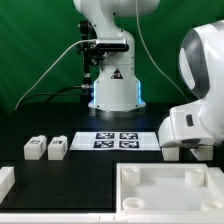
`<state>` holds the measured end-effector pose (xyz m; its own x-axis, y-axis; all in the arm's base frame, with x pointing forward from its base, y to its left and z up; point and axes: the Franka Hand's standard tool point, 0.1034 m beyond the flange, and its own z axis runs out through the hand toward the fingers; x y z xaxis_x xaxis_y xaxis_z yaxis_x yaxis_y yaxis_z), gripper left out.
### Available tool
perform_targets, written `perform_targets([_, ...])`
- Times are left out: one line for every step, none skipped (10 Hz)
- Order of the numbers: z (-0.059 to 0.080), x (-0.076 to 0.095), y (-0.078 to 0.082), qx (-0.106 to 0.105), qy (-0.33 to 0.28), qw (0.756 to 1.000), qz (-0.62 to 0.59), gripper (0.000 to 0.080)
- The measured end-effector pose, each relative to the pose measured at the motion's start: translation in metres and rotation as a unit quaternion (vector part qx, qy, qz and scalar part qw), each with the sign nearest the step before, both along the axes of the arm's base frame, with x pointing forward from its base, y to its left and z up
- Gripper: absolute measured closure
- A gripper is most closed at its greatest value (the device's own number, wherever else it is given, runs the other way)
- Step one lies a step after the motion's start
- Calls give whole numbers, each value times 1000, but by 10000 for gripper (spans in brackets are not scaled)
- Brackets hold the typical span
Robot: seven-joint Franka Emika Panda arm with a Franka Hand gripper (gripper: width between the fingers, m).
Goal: Assemble one leg
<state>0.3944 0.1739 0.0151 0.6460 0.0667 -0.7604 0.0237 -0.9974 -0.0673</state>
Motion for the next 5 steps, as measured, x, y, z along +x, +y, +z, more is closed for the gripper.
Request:
perform_targets([0,0,0,0,0,1000,0,511])
perform_targets([0,0,0,0,0,1000,0,511])
perform_targets([0,0,0,0,0,1000,0,511])
perform_targets([0,0,0,0,0,1000,0,511])
perform_targets([0,0,0,0,0,1000,0,511])
